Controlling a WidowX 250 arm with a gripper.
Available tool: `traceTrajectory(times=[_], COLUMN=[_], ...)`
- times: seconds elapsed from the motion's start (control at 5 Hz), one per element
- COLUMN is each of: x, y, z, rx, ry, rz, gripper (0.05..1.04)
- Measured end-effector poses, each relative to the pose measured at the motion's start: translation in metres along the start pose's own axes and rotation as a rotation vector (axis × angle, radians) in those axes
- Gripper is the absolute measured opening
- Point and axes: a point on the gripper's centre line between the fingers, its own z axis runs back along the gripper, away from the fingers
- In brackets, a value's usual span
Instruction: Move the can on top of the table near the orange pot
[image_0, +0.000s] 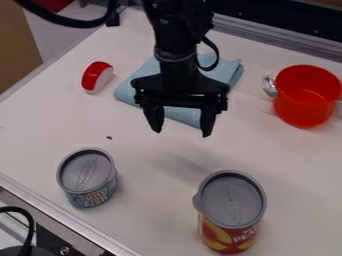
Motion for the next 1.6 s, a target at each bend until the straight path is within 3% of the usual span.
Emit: traceTrajectory(times=[0.2, 0.4, 0.6, 1.0, 1.4, 1.6], x=[-0.007, -0.036, -0.058, -0.110, -0.141, -0.143], y=[0.001, -0.001, -0.005, -0.023, -0.058, -0.066], z=[-0.005, 0.002, 0.019, 0.032, 0.008, -0.005], rx=[0.003, -0.037, -0.062, -0.121, -0.086, -0.064], ry=[0.029, 0.086, 0.092, 0.170, 0.240, 0.229], rz=[-0.001, -0.066, -0.126, -0.256, -0.336, -0.328], gripper=[0.999, 0.999, 0.999, 0.999, 0.999, 0.999])
